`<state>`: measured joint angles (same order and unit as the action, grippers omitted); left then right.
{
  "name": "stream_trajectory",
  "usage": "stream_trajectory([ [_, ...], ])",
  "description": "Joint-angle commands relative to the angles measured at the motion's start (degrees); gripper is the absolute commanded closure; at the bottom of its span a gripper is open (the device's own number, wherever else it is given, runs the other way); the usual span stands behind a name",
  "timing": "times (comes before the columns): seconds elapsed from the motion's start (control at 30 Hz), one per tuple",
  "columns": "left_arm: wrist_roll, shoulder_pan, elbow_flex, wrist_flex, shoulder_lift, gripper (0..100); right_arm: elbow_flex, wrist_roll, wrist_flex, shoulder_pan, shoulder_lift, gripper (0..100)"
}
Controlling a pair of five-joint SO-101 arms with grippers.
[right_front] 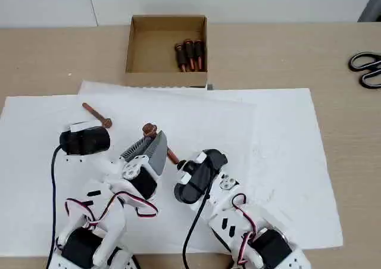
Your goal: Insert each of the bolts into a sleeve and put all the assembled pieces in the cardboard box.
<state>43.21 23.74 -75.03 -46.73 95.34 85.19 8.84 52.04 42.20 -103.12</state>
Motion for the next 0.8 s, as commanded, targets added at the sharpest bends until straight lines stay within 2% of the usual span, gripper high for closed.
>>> stream_trajectory([
  [0.0, 0.35, 1.58, 0.48, 0.00, 0.70, 99, -0.44, 0.62, -3.82, 0.31, -0.66, 99.5],
  [0.3, 0.26, 2.46, 0.22, -1.23, 0.62, 99, -0.35, 0.62, -4.79, 0.31, -0.66, 99.5],
  [0.47, 0.18, 5.10, -2.42, -1.93, 0.53, 99, -0.79, 0.62, -4.79, 0.31, -0.75, 99.5],
  [0.77, 0.18, 4.84, -3.21, -1.58, 0.62, 99, -0.88, 0.62, -4.79, 1.63, -0.75, 99.5],
])
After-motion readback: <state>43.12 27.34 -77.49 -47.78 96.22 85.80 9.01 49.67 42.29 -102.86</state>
